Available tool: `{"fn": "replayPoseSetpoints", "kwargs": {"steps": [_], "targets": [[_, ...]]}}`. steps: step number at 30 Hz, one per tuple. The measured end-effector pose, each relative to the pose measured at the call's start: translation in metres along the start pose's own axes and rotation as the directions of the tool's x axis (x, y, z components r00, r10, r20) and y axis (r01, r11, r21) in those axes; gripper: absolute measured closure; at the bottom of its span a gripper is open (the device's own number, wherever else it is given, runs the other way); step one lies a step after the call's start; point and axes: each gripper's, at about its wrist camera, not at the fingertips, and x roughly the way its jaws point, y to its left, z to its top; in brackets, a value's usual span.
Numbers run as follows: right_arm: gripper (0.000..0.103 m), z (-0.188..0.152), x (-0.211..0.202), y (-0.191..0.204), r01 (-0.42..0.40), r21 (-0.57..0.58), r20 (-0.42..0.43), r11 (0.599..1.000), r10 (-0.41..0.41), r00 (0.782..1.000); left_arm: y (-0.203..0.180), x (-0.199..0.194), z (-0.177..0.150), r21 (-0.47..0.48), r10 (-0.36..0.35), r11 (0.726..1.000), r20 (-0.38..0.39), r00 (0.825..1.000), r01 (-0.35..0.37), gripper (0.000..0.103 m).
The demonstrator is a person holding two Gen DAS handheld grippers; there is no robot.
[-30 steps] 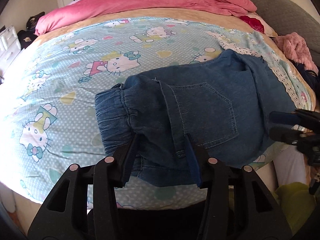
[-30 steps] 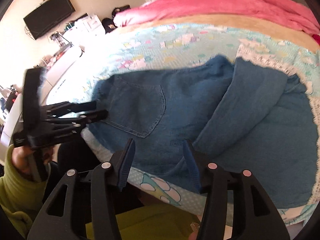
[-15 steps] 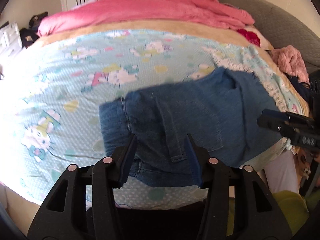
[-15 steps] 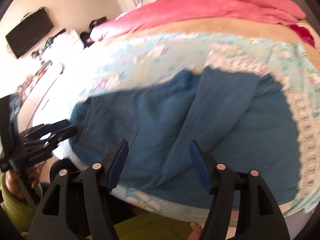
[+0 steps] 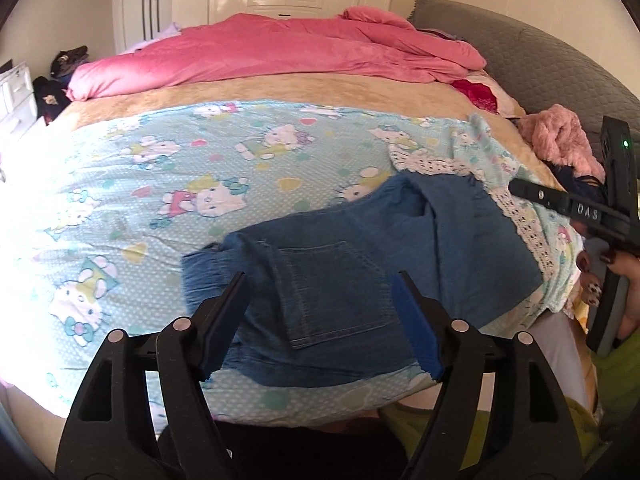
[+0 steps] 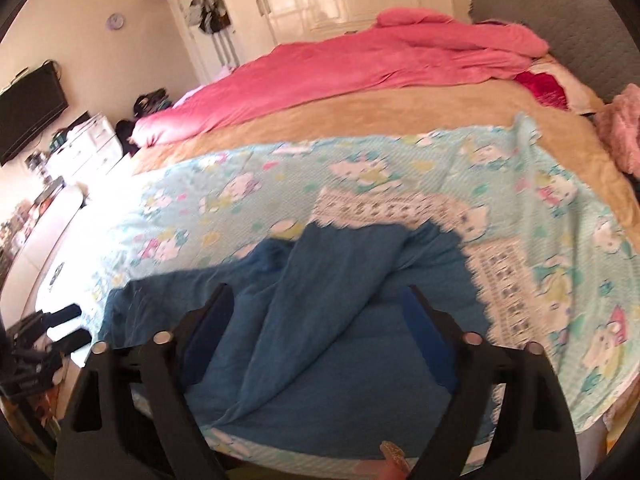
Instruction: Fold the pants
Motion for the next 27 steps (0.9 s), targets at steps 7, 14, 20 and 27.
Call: {"fn": "replayPoseSetpoints", "kwargs": {"steps": [7, 14, 20, 27], "targets": [[0.018, 0.015, 0.014, -0.020, 0.036, 0.013, -0.012, 0.999, -0.036, 0.999, -0.026, 0.023, -0.001, -0.021, -0.087, 0.996, -0.045, 0.995, 0.087, 0.035], [0.018, 0.040, 0.051, -0.022, 0.036, -0.024, -0.048, 0.999, -0.037, 0.998, -0.061, 0.058, -0.005, -0.001, -0.170, 0.985, -0.127, 0.977, 0.172, 0.036], [0.018, 0.063, 0.088, -0.011, 0.032, -0.090, -0.086, 0.995, -0.039, 0.995, -0.085, 0.083, -0.003, 0.016, -0.210, 0.976, -0.176, 0.962, 0.216, 0.046], [0.018, 0.080, 0.146, 0.003, 0.027, -0.143, -0.164, 0.989, -0.050, 0.985, -0.101, 0.113, 0.006, 0.001, -0.272, 0.960, -0.227, 0.935, 0.280, 0.086]]}}
